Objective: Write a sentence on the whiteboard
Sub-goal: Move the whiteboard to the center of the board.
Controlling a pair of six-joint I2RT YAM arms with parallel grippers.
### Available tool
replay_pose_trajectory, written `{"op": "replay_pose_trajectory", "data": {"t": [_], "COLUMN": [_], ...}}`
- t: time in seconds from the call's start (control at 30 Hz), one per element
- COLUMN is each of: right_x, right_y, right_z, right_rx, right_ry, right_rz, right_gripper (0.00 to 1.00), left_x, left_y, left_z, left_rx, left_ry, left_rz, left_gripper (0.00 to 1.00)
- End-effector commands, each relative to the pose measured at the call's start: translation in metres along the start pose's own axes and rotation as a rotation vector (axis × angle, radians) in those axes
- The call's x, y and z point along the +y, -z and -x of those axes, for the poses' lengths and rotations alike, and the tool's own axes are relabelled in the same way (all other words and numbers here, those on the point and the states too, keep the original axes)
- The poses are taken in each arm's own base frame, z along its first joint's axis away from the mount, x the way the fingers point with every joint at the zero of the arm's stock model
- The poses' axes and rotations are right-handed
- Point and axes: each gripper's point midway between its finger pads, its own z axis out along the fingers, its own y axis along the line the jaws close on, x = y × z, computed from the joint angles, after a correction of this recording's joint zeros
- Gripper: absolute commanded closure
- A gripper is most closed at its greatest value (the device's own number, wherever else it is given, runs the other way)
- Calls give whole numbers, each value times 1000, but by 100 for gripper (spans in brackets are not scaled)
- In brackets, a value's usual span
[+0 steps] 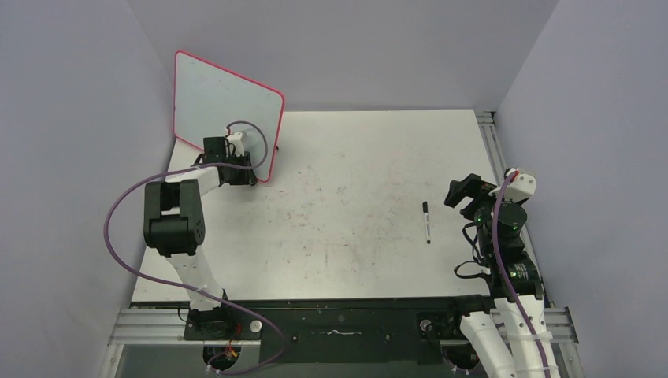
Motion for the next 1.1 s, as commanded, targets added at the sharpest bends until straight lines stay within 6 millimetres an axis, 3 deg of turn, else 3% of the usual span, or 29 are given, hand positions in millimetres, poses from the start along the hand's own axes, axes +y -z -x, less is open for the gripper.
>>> {"op": "replay_pose_trajectory", "data": {"t": [0.0,0.23,0.5,0.7,1.07], "right_x": [7,7,6,6,7], "right_y": [0,0,0,1,2], "right_z": [23,22,22,22,23], "right_rx": [-68,-66,-68,-69,-74], "right_ry": [-4,-4,-5,-6,-8], "right_rz": [19,18,17,16,26], "right_gripper": [10,10,10,10,10], "left_x": [0,-4,-15,-38,-60], "left_y": [-4,-4,-2,-1,10], "left_z": [11,9,5,-2,-10], "left_rx": [-27,-24,-22,0,9], "left_ry": [-36,-92,-147,-211,-262], "left_rz": [6,-3,-22,-41,-59], "left_gripper": [75,82,100,100,100]}}
